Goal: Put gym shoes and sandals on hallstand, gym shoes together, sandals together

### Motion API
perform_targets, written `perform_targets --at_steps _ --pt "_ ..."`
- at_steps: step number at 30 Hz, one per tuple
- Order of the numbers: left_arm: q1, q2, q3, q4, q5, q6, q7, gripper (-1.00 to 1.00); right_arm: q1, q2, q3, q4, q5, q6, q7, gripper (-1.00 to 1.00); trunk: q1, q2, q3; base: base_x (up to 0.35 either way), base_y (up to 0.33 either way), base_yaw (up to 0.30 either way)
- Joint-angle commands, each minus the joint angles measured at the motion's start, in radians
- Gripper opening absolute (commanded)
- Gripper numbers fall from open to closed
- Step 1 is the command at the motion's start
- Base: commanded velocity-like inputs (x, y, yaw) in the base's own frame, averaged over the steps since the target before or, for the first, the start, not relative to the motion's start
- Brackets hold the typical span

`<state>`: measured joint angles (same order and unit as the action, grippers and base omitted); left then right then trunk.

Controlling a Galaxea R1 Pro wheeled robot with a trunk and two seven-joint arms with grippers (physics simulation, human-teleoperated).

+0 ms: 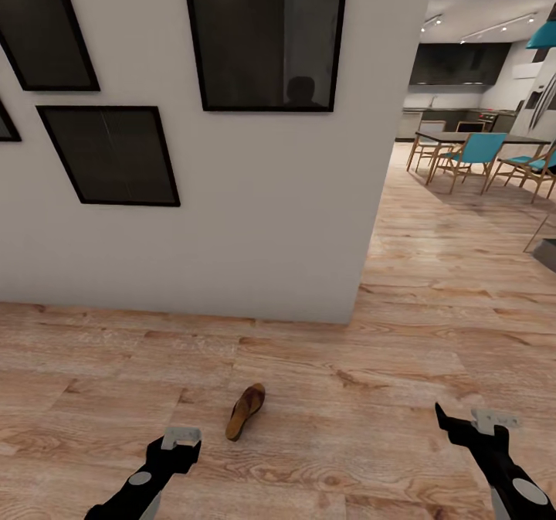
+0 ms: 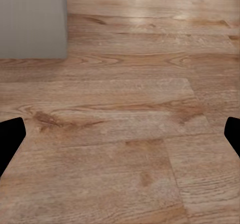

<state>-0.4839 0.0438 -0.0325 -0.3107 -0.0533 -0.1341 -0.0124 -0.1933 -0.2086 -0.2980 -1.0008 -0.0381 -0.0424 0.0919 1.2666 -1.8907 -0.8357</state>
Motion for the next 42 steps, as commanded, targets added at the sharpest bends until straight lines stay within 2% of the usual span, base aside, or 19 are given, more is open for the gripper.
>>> perform_targets --at_steps 1,4,17,32,42 --pt "-0.001 0.004 -0.004 -0.001 -0.006 -0.002 0.0 1.0 -0.001 0.0 -0.002 -0.003 -0.003 -0.002 0.007 1.0 0.0 0.0 -0.001 0.0 0.0 0.0" --pt "-0.001 0.009 -0.002 -0.003 -0.006 0.002 -0.001 1.0 -0.001 -0.002 -0.004 -0.005 -0.002 -0.001 0.008 1.0 0.0 0.0 -0.001 0.0 0.0 0.0" --pt "0.001 0.005 -0.002 -0.005 -0.005 -0.001 0.0 1.0 -0.002 -0.011 -0.006 -0.028 -0.003 0.0 0.008 1.0 0.05 -0.091 -0.042 0.0 0.0 0.0" --pt "0.0 0.006 0.002 -0.005 -0.002 -0.002 0.0 1.0 -0.002 -0.01 -0.007 -0.029 -0.003 0.001 0.007 1.0 0.107 -0.196 -0.11 0.0 0.0 -0.006" --pt "0.0 0.007 0.006 -0.005 0.0 -0.002 0.0 1.0 -0.002 -0.009 -0.006 -0.029 -0.003 0.001 0.006 1.0 0.146 -0.266 -0.157 0.0 0.0 -0.123"
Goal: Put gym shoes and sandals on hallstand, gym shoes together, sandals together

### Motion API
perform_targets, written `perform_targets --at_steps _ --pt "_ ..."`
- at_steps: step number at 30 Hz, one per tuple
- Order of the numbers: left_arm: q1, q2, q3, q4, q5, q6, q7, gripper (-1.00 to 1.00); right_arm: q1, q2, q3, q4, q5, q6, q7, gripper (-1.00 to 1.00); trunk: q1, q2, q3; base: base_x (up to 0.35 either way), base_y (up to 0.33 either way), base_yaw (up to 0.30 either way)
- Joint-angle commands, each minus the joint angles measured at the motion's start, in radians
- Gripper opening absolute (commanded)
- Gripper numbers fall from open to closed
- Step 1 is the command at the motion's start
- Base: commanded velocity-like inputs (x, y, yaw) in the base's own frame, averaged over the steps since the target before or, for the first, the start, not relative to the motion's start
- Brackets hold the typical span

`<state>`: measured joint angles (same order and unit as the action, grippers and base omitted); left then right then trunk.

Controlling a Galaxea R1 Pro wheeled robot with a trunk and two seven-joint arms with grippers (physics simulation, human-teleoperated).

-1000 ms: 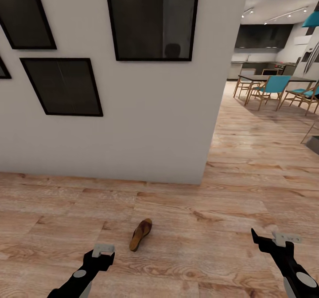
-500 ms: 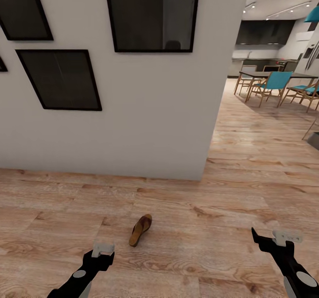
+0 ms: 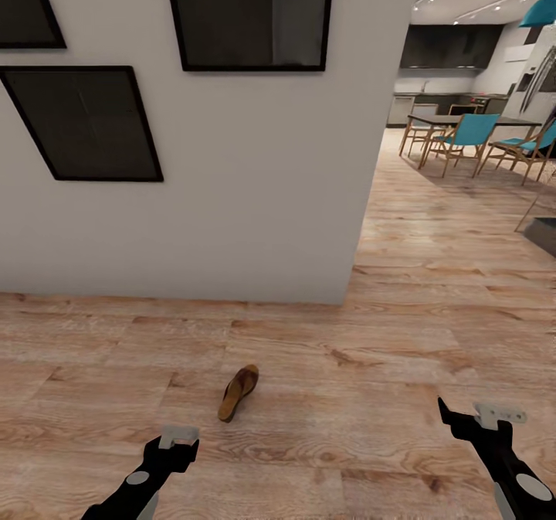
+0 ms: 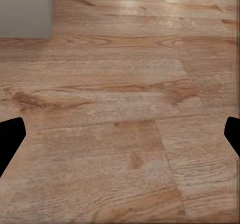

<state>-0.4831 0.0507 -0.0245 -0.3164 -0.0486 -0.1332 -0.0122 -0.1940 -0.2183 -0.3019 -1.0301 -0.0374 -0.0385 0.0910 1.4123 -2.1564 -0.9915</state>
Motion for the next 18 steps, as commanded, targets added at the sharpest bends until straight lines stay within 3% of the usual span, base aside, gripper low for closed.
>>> perform_targets --at_steps 1,13,18 --pt "-0.001 0.0 -0.002 0.0 -0.005 -0.003 0.0 1.0 -0.001 0.0 -0.002 0.001 -0.004 -0.003 0.007 1.0 0.004 -0.008 -0.005 0.0 0.0 -0.177" --pt "-0.002 0.0 0.001 0.0 -0.005 -0.003 0.0 1.0 -0.001 0.001 -0.002 0.001 -0.004 -0.005 0.006 1.0 0.05 -0.092 -0.056 0.0 0.0 -0.198" --pt "-0.002 0.001 0.002 0.0 -0.005 -0.003 0.0 1.0 -0.001 0.001 -0.002 -0.001 -0.005 -0.004 0.006 1.0 0.069 -0.127 -0.073 0.0 0.0 -0.055"
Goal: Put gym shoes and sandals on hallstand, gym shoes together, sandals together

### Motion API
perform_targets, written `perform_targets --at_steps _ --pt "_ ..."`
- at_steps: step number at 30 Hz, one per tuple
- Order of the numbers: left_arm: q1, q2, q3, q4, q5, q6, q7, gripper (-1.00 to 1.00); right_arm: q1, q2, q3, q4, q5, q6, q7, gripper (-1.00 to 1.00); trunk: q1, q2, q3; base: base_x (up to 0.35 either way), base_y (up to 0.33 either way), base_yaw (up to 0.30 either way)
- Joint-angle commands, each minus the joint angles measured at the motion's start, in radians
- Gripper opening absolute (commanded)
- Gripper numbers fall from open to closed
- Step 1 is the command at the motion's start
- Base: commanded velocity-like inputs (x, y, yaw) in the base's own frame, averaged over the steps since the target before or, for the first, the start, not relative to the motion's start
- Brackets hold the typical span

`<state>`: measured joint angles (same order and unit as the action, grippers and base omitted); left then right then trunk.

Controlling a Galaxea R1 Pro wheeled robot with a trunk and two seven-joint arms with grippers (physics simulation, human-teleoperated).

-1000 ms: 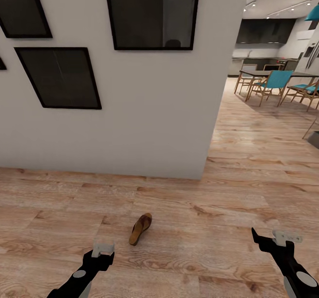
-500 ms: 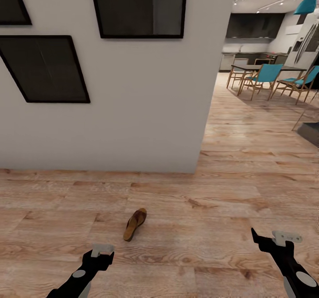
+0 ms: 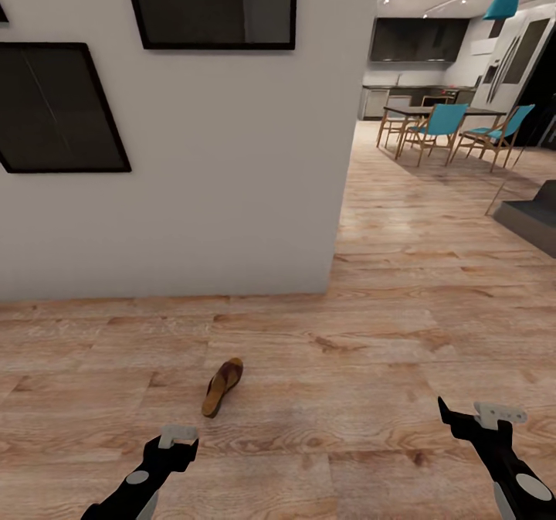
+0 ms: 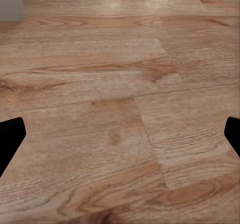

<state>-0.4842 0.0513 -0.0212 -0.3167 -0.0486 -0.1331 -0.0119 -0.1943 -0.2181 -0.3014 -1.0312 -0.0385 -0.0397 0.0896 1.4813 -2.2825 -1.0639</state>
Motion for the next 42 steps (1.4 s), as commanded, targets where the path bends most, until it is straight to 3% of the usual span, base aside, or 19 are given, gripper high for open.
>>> perform_targets --at_steps 1,9,18,27,42 --pt "-0.001 0.001 -0.002 0.001 -0.005 -0.003 0.0 1.0 -0.001 0.0 -0.002 0.001 -0.004 -0.003 0.007 1.0 0.004 -0.008 -0.004 0.0 0.0 -0.017" --pt "-0.001 0.0 -0.002 0.001 -0.005 -0.003 0.0 1.0 -0.001 0.0 -0.004 0.0 -0.004 -0.001 0.006 1.0 0.034 -0.064 -0.029 0.0 0.0 -0.006" --pt "0.001 0.0 -0.002 0.001 -0.005 -0.004 0.0 1.0 -0.001 0.0 -0.003 0.0 -0.004 -0.002 0.006 1.0 0.034 -0.064 -0.029 0.003 0.003 0.0" --pt "0.001 0.0 -0.003 0.001 -0.005 -0.004 0.0 1.0 -0.001 0.0 -0.004 0.0 -0.004 -0.002 0.006 1.0 0.034 -0.064 -0.029 0.164 0.187 -0.011" --pt "0.0 -0.002 -0.006 0.001 -0.007 -0.005 0.001 1.0 -0.001 0.0 -0.004 0.002 -0.003 -0.003 0.006 1.0 0.034 -0.064 -0.029 0.199 0.205 -0.222"
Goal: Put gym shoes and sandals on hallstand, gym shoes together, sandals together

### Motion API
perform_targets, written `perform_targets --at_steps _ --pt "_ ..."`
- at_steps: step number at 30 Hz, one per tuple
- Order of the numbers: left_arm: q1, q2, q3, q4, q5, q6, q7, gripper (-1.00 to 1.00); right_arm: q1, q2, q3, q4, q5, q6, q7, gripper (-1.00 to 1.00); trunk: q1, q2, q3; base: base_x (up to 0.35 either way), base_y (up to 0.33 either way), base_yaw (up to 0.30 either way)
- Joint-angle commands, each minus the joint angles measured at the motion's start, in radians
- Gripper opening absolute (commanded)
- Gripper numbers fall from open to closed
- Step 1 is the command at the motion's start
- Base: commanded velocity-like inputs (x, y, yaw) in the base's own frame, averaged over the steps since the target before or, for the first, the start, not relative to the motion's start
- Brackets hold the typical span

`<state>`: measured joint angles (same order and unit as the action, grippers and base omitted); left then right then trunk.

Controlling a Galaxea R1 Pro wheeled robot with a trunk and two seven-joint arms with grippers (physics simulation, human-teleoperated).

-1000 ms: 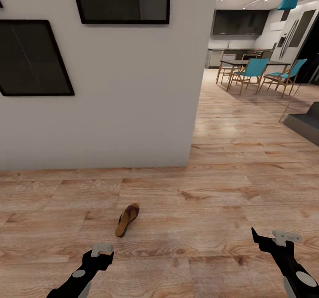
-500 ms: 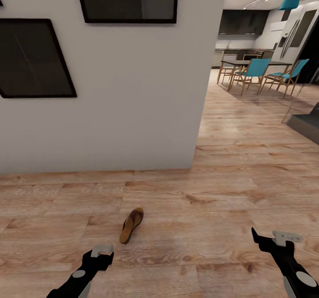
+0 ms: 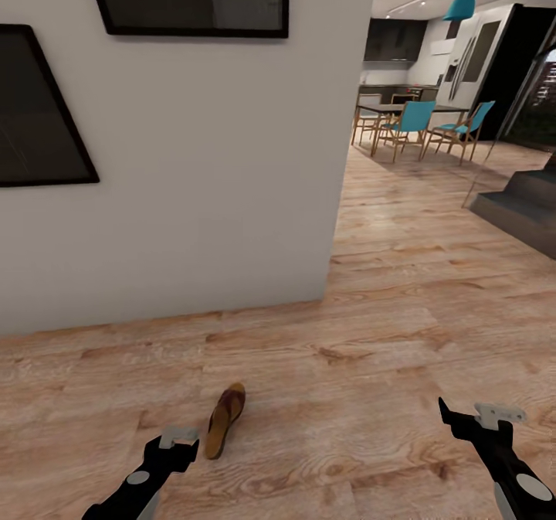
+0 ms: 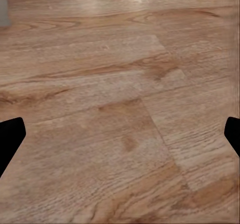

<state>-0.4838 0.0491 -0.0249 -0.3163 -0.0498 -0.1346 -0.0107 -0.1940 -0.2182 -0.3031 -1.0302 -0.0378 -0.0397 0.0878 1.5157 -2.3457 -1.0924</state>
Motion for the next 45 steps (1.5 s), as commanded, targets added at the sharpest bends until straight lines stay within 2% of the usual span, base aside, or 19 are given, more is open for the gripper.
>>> perform_targets --at_steps 1,14,17,19,20,21,22,24,25,26,30,39,45 --pt "0.0 0.0 -0.003 0.0 -0.006 -0.003 0.0 1.0 -0.001 0.0 -0.002 0.001 -0.004 -0.003 0.007 1.0 0.0 0.0 -0.001 0.046 0.036 -0.264" --pt "0.001 -0.002 -0.005 0.0 -0.006 -0.003 0.001 1.0 -0.001 -0.001 -0.004 -0.003 -0.005 -0.003 0.006 1.0 0.0 0.0 -0.001 0.01 0.008 -0.204" --pt "0.001 -0.004 -0.006 0.0 -0.007 -0.004 0.001 1.0 -0.001 -0.013 -0.013 -0.019 -0.005 -0.002 0.006 1.0 0.0 0.0 -0.001 0.001 0.001 -0.034" --pt "0.001 -0.004 -0.007 0.002 -0.008 -0.016 0.001 1.0 -0.002 -0.033 -0.032 -0.055 -0.005 0.011 0.006 1.0 0.0 0.0 -0.001 0.0 0.0 -0.015" --pt "0.001 -0.004 -0.007 0.005 -0.009 -0.027 0.002 1.0 -0.003 -0.042 -0.042 -0.083 -0.005 0.032 0.006 1.0 0.0 0.0 -0.001 0.0 0.0 -0.009" --pt "0.001 -0.004 -0.007 0.008 -0.011 -0.04 0.006 1.0 -0.008 -0.054 -0.052 -0.151 -0.006 0.108 0.006 1.0 0.0 0.0 -0.001 0.0 0.0 -0.004" --pt "0.001 -0.005 -0.006 0.009 -0.01 -0.044 0.007 1.0 -0.013 -0.057 -0.054 -0.188 -0.006 0.155 0.006 1.0 0.0 0.0 -0.001 0.0 0.0 -0.002" --pt "0.001 -0.005 -0.005 0.009 -0.01 -0.047 0.009 1.0 -0.018 -0.059 -0.056 -0.222 -0.006 0.202 0.006 1.0 0.0 0.0 -0.001 0.0 0.0 -0.002" --pt "0.001 -0.004 -0.007 0.006 -0.011 -0.049 0.01 1.0 -0.026 -0.061 -0.059 -0.269 -0.007 0.276 0.008 1.0 0.0 0.0 -0.001 0.023 0.0 -0.001" --pt "0.001 -0.004 -0.009 0.005 -0.012 -0.05 0.011 1.0 -0.028 -0.061 -0.06 -0.281 -0.008 0.298 0.009 1.0 0.0 0.0 -0.001 0.098 0.0 0.0" --pt "0.0 0.0 -0.01 0.009 -0.015 -0.051 0.013 1.0 -0.031 -0.058 -0.06 -0.308 -0.007 0.332 0.012 1.0 0.0 0.0 -0.001 0.21 0.0 0.0" --pt "0.001 -0.002 -0.012 0.009 -0.014 -0.052 0.014 1.0 -0.031 -0.058 -0.059 -0.314 -0.007 0.338 0.012 1.0 0.0 0.0 -0.001 0.248 0.0 -0.009" --pt "0.001 -0.004 -0.013 0.002 -0.013 -0.051 0.013 1.0 -0.031 -0.057 -0.059 -0.318 -0.008 0.339 0.012 1.0 0.0 0.0 0.001 0.023 0.0 -0.232"
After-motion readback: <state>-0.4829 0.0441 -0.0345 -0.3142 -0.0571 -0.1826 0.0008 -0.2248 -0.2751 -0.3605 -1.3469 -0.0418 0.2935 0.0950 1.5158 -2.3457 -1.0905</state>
